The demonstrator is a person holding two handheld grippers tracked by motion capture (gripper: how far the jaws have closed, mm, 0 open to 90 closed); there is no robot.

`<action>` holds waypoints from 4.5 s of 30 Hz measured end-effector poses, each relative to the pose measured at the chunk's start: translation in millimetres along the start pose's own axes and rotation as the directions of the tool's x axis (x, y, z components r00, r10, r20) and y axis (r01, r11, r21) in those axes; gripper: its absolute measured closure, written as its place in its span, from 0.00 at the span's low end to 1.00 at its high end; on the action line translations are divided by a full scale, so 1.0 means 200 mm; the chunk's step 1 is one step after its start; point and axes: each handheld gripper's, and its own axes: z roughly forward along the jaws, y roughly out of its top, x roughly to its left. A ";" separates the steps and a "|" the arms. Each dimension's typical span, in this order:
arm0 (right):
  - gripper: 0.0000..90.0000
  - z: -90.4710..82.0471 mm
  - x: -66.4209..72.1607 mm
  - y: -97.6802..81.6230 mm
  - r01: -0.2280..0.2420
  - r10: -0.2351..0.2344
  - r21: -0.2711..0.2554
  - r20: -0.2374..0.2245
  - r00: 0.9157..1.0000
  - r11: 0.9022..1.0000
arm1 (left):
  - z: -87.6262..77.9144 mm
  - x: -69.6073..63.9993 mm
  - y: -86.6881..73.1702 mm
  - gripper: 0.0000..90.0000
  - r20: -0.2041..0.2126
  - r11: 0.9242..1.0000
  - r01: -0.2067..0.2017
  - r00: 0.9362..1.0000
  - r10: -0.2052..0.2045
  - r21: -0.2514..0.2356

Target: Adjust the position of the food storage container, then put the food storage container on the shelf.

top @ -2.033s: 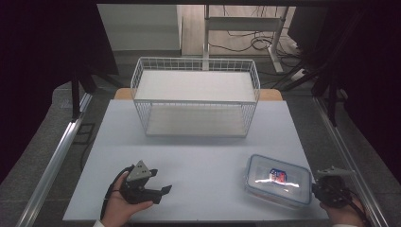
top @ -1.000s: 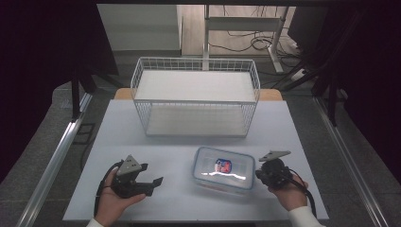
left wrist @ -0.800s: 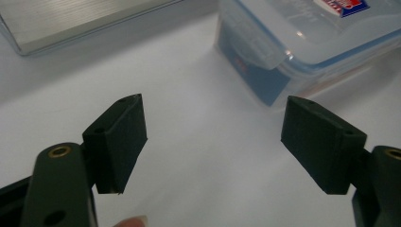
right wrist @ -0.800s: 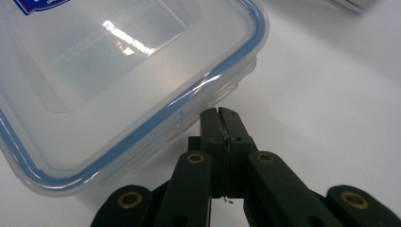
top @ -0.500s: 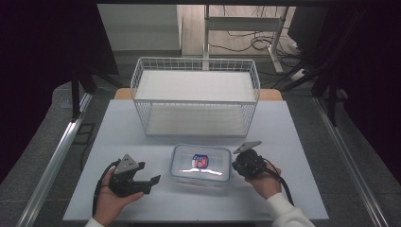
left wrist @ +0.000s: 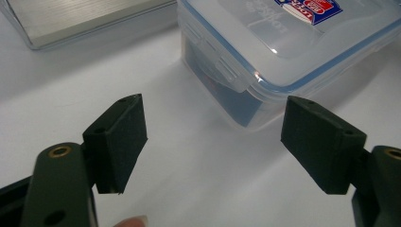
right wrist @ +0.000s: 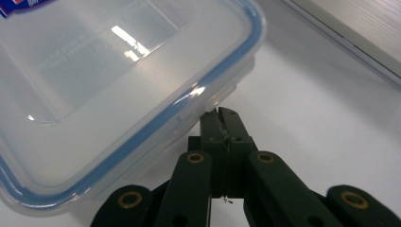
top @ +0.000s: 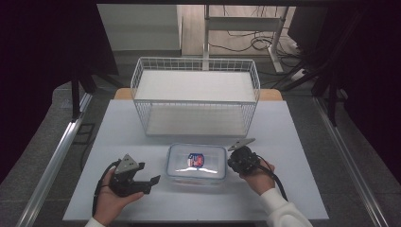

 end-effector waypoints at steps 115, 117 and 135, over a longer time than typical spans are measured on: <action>0.50 0.01 -0.10 -0.10 -0.560 0.481 -0.015 -0.492 0.725 0.828 | 0.33 0.19 0.17 0.42 0.420 0.934 0.325 0.834 -0.358 0.152; 0.51 -0.01 -0.08 -0.11 -0.557 0.472 -0.032 -0.493 0.731 0.830 | 0.31 0.18 0.17 0.44 0.417 0.938 0.315 0.841 -0.346 0.144; 0.56 -0.09 -0.02 -0.14 -0.507 0.413 -0.091 -0.468 0.781 0.857 | 0.22 0.13 0.16 0.51 0.401 0.950 0.287 0.861 -0.312 0.122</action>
